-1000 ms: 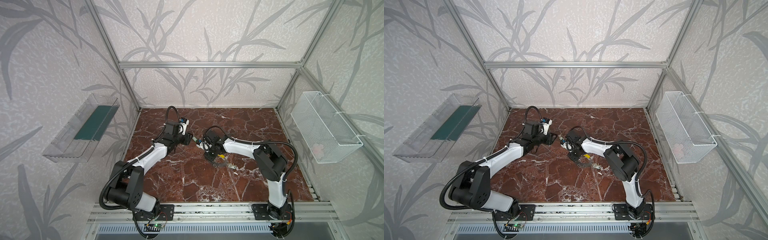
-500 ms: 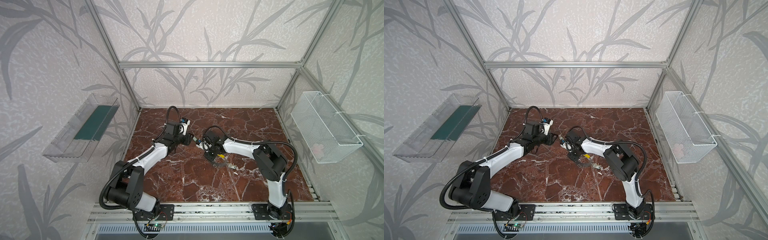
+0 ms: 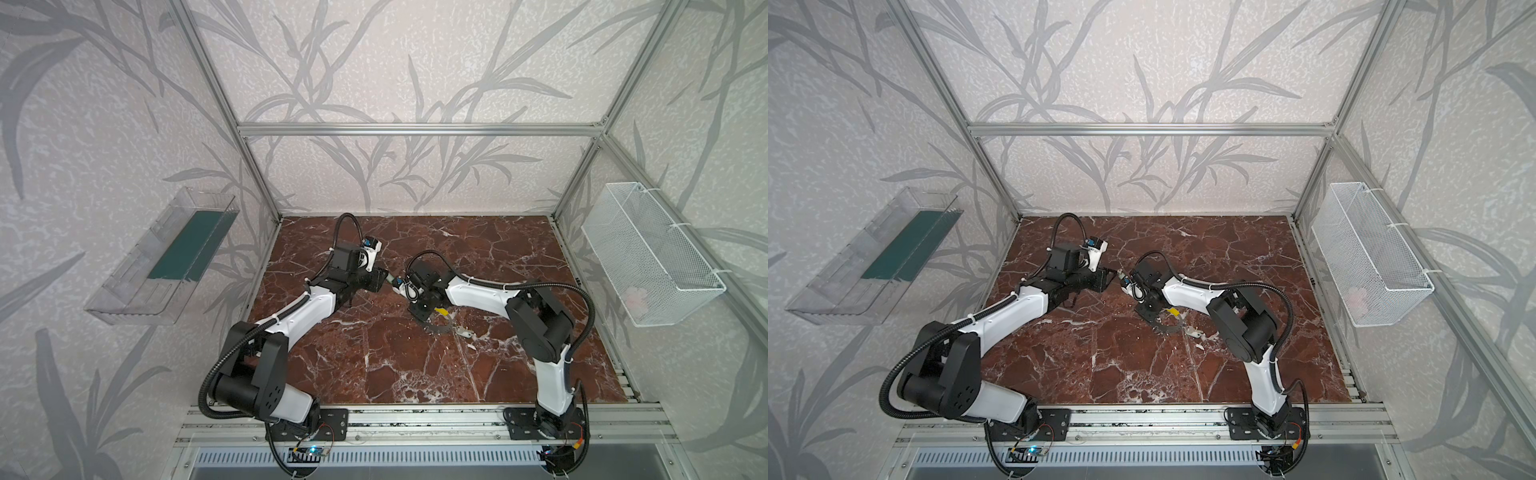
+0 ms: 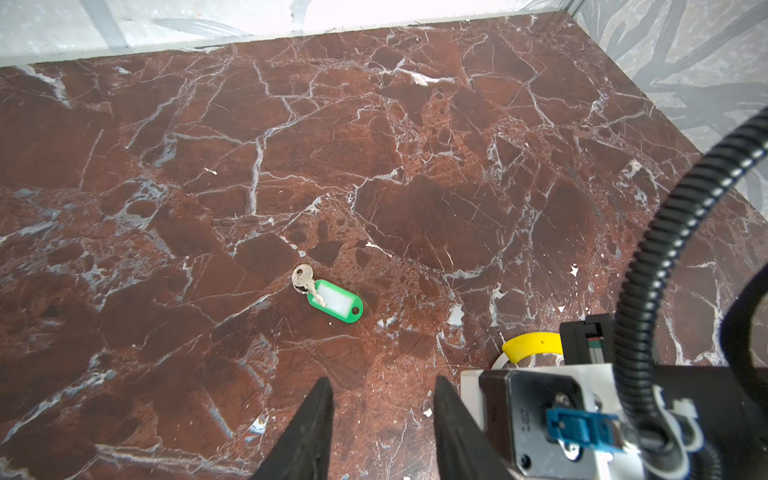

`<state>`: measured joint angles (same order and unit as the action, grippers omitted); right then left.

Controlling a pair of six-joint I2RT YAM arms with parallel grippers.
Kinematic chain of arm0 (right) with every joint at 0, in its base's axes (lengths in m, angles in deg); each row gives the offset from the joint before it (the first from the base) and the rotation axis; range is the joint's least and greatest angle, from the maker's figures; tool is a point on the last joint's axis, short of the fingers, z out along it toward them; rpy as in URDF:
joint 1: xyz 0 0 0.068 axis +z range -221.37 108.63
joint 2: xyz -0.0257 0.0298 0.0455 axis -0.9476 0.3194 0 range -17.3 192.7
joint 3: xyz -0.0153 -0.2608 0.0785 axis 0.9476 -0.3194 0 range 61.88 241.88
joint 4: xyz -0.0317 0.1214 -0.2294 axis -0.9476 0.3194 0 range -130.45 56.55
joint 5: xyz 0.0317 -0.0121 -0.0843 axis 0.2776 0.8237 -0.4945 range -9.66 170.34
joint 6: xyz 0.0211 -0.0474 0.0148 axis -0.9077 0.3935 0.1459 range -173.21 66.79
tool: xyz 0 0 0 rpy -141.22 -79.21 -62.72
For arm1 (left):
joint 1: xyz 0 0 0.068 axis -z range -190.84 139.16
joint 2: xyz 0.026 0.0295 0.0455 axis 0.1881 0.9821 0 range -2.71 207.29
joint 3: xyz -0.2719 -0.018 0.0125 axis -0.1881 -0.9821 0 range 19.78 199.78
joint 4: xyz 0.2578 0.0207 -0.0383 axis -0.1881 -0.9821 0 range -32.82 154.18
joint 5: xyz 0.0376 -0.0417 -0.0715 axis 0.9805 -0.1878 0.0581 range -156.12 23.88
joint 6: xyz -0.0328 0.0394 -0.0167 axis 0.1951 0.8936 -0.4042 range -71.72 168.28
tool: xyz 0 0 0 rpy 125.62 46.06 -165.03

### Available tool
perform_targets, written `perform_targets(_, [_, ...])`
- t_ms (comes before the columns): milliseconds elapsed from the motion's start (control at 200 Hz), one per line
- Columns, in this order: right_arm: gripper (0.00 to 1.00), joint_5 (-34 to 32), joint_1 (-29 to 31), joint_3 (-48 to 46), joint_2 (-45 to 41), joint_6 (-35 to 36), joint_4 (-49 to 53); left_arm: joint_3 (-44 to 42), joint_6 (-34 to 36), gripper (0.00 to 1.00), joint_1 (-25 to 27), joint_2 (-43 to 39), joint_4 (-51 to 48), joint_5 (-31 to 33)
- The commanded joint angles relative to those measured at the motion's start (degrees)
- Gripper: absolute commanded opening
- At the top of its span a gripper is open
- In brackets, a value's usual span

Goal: Put the keys on the keyring

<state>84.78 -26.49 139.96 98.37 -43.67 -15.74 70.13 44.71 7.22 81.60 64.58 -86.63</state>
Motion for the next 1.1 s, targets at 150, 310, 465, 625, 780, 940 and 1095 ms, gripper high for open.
perform_targets(150, [0.0,11.6,-2.8,-4.7,-5.5,6.1,-1.7,-9.4,10.9,0.42,0.5,-6.5,8.7,-6.2])
perform_targets(310, [0.0,19.4,-3.3,-9.5,-10.5,15.7,-3.5,-17.6,15.0,0.41,0.7,-10.9,18.5,-11.5])
perform_targets(465, [0.0,28.5,-5.3,-15.0,-16.1,21.8,-8.1,-21.1,19.7,0.4,1.1,-13.7,20.4,-18.8])
perform_targets(625, [0.0,36.8,-6.9,-20.4,-21.2,28.1,-12.9,-23.1,24.9,0.38,3.3,-15.1,20.1,-23.3])
perform_targets(780, [0.0,39.7,-7.2,-24.6,-24.4,31.7,-17.4,-23.5,27.5,0.39,5.5,-16.1,18.1,-25.5])
perform_targets(940, [0.0,41.0,-7.2,-25.7,-25.8,33.1,-18.0,-21.3,33.3,0.4,7.8,-15.2,12.2,-24.4])
perform_targets(1095, [0.0,41.6,-7.3,-26.5,-26.5,34.0,-18.5,-19.6,34.8,0.4,9.5,-13.3,10.9,-24.9])
